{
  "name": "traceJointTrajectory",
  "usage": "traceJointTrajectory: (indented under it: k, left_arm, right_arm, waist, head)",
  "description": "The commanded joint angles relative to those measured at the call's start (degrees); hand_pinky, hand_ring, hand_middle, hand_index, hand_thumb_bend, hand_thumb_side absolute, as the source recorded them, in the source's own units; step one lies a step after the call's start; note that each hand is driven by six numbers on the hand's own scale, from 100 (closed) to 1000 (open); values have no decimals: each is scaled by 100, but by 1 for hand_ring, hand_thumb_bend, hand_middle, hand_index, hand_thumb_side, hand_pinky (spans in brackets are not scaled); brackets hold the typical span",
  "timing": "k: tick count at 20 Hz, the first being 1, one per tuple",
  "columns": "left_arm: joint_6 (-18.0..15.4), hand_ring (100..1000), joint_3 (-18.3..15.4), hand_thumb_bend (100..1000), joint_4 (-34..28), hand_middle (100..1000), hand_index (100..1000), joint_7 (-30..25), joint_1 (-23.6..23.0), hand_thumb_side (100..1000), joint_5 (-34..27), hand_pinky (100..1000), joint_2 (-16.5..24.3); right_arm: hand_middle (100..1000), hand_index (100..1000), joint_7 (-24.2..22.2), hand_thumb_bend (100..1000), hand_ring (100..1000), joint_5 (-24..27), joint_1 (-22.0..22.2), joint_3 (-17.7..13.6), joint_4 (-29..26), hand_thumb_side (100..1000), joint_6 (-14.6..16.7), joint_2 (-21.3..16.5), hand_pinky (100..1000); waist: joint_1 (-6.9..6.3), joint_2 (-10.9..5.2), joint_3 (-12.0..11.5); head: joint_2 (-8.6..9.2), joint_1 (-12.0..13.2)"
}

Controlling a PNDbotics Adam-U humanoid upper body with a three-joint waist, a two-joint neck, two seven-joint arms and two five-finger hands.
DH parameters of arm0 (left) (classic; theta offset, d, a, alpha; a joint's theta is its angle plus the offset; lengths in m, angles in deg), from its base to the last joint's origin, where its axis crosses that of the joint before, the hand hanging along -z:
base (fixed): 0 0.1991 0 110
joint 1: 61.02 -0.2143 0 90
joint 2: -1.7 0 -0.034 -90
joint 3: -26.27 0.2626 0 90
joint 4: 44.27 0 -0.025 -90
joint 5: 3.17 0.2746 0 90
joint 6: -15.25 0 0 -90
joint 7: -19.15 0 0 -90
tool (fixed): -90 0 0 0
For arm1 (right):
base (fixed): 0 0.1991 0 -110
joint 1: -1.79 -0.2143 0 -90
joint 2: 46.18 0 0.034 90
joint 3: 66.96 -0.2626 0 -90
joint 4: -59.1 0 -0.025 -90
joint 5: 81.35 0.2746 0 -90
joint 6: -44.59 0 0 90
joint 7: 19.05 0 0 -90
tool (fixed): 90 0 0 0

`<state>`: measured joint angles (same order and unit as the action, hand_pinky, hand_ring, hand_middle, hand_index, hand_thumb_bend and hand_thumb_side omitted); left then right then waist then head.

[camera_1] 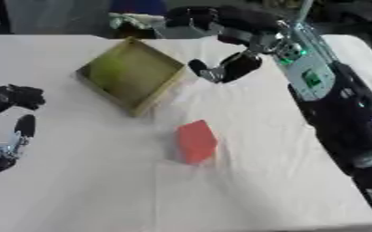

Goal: Pick up objects on the table and place them in the box.

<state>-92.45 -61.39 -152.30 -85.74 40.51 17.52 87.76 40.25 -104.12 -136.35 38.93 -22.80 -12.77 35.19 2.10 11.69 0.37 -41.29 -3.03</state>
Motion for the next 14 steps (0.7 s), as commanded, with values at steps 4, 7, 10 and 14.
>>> traceJointTrajectory:
  k: [4,7,10,14]
  left_arm:
    - [-12,806,-46,100,-60,627,752,-7,19,573,-22,673,125]
    - [-18,806,-45,100,-60,627,752,-20,17,573,-32,673,125]
    - [-23,807,-42,100,-59,627,753,-32,15,574,-39,673,126]
    - [-29,807,-39,100,-57,627,753,-49,13,575,-48,673,127]
  right_arm:
    - [975,1000,-429,100,1000,800,339,-89,-581,202,-163,-409,986]
    - [974,1000,-638,100,1000,1052,475,-31,-671,216,-170,-505,988]
    - [960,1000,-833,100,1000,1116,559,64,-685,316,-171,-573,990]
    - [963,1000,-1046,100,1000,1019,617,217,-596,384,-105,-578,991]
  waist:
    - [3,-101,15]
    - [11,-102,22]
    - [20,-101,25]
    - [27,-99,25]
  head:
    - [-32,40]
    - [-48,38]
    - [-65,46]
    - [-84,51]
